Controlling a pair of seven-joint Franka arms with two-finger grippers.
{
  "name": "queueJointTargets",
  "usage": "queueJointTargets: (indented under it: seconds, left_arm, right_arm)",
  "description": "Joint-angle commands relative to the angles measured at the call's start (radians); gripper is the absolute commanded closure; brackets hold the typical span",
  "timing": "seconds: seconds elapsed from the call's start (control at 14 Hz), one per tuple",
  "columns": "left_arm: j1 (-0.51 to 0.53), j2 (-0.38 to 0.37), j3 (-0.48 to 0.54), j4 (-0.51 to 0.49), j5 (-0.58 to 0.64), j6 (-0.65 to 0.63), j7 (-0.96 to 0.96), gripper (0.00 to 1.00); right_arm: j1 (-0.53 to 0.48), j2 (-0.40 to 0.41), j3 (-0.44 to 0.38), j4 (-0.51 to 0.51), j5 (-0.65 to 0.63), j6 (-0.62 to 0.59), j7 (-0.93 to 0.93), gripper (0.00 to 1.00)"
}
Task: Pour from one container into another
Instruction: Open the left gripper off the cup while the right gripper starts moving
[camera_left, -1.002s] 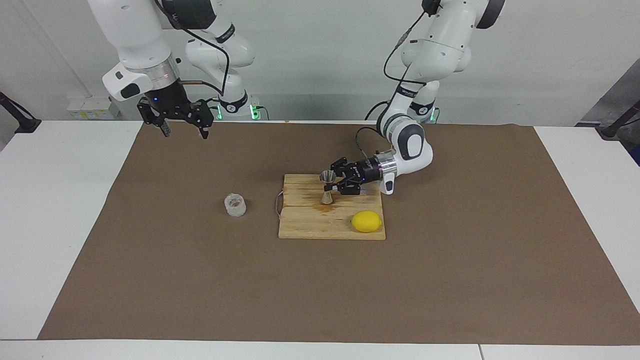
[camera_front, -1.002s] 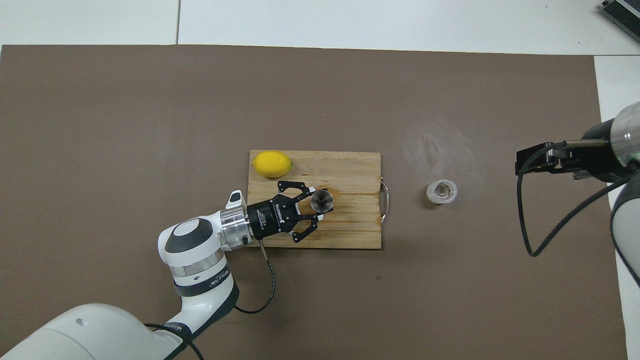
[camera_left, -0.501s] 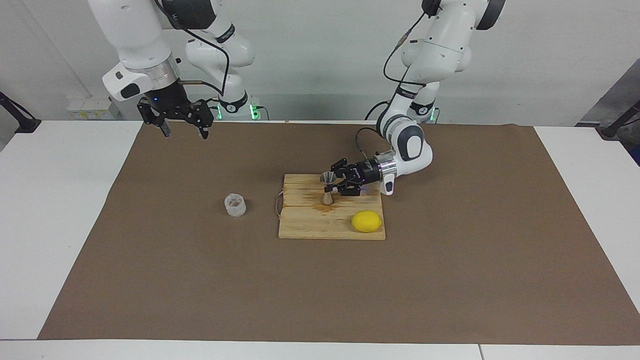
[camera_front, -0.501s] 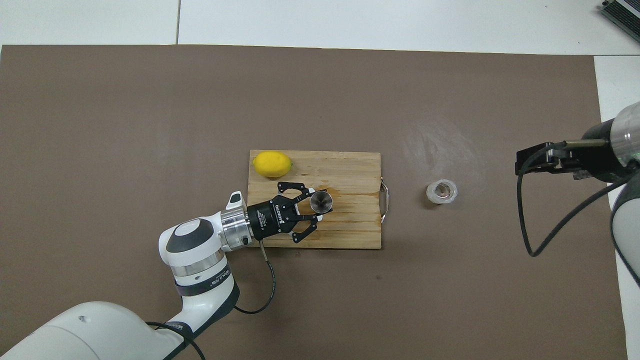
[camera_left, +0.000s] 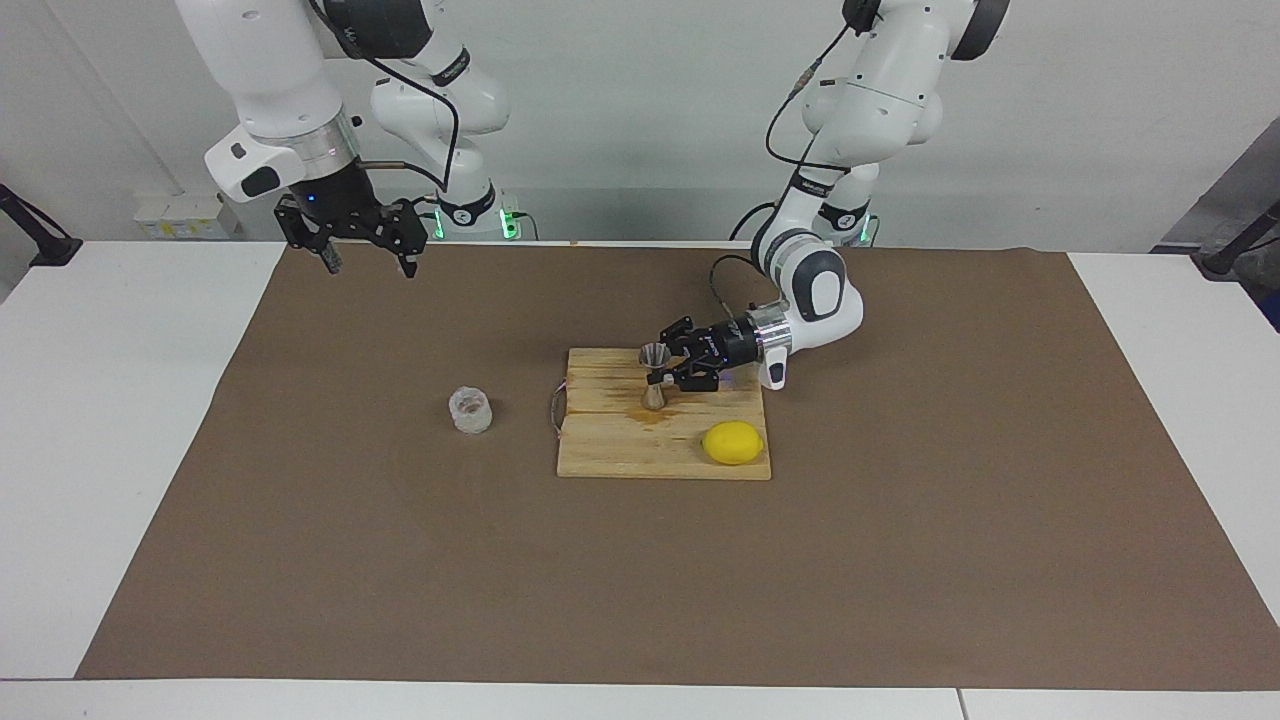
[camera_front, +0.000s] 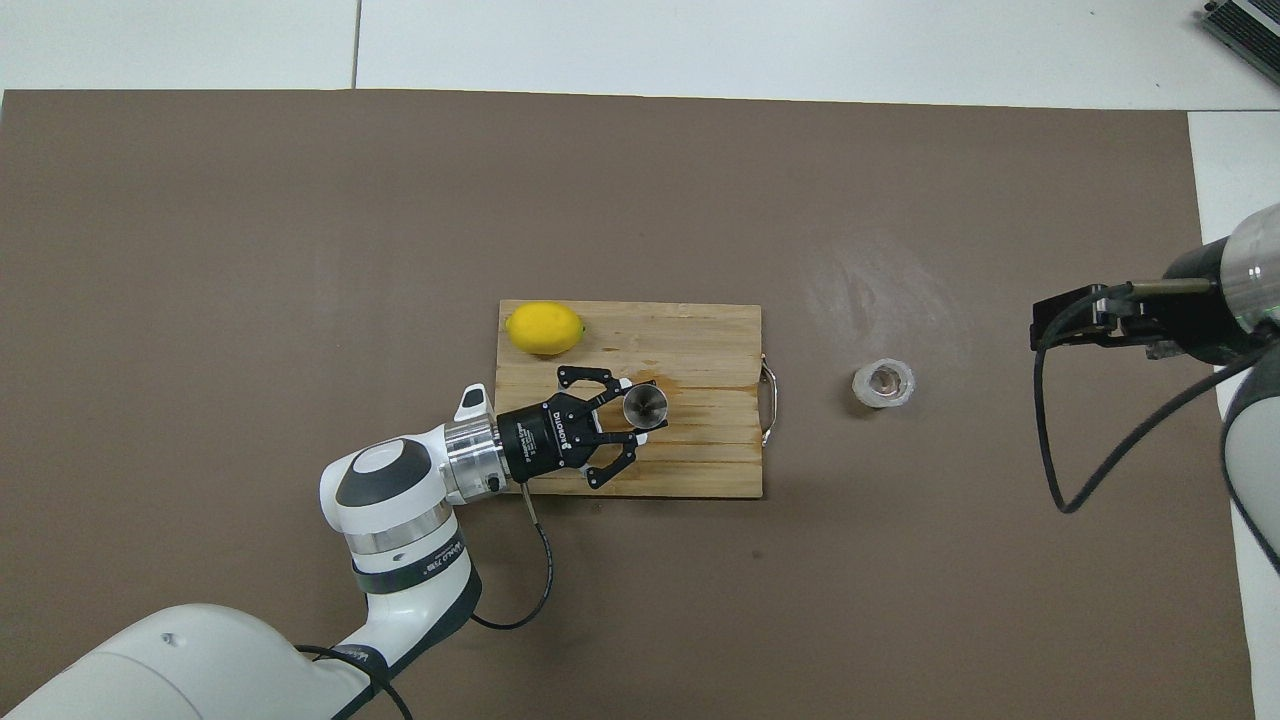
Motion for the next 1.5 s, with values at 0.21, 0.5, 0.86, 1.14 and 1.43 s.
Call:
queueJointTargets:
  seconds: [0.21,0.5,0.86,1.14,1.43]
  left_arm:
    - [-0.021,-0.004,0.016,-0.007,-0.027,0.017,0.017,0.19]
    - [-0.021,-0.007,0.014,-0.004,-0.027,0.033,0.017,0.0]
    - [-0.012,-0.02,0.019,-0.006,-0.024,0.039,0.005,0.0]
    - [0.006,-0.035,0.022,-0.013,-0.012,0.039,0.002,0.0]
    - [0.037,-0.061,0.022,-0.05,0.019,0.033,-0.008,0.0]
  right_arm:
    - [-0.011,-0.022,0.007,-0.025,0.003,0.001,0.008,0.0]
    - [-0.011,-0.022,0.007,-0.025,0.003,0.001,0.008,0.0]
    - [-0.011,-0.022,0.007,-0.025,0.003,-0.009,0.006,0.0]
    - [0.001,-0.025,0.008,-0.031,0.005,0.004,-0.003,0.0]
    - [0.003,-0.052,0.008,-0.105,0.005,0.099,-0.055,0.0]
